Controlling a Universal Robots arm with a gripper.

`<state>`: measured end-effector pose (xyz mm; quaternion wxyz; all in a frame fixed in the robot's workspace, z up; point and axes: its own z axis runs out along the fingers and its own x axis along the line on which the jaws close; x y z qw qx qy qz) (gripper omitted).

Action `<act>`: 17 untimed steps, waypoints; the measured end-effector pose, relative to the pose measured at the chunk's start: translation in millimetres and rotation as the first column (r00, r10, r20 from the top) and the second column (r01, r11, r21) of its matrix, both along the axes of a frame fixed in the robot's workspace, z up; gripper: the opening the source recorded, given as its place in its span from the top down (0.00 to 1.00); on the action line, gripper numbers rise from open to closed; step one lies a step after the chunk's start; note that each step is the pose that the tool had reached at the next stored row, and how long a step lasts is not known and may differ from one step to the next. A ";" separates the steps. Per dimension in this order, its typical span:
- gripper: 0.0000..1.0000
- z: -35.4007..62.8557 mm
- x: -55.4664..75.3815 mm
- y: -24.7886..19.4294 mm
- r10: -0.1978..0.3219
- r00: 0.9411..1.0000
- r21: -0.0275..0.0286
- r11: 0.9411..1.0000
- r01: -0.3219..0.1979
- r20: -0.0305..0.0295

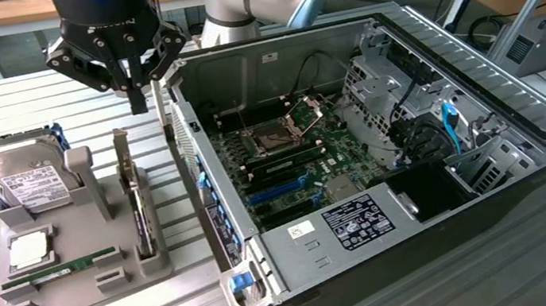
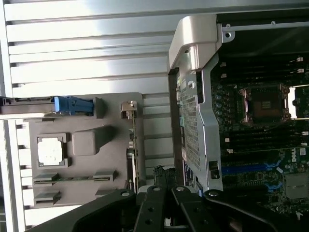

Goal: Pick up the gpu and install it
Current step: 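Reach for the gpu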

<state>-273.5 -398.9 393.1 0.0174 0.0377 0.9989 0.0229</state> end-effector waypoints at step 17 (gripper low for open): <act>0.89 0.1 -0.1 0.0 0.000 1.000 0.000 1.000 0.000 0.000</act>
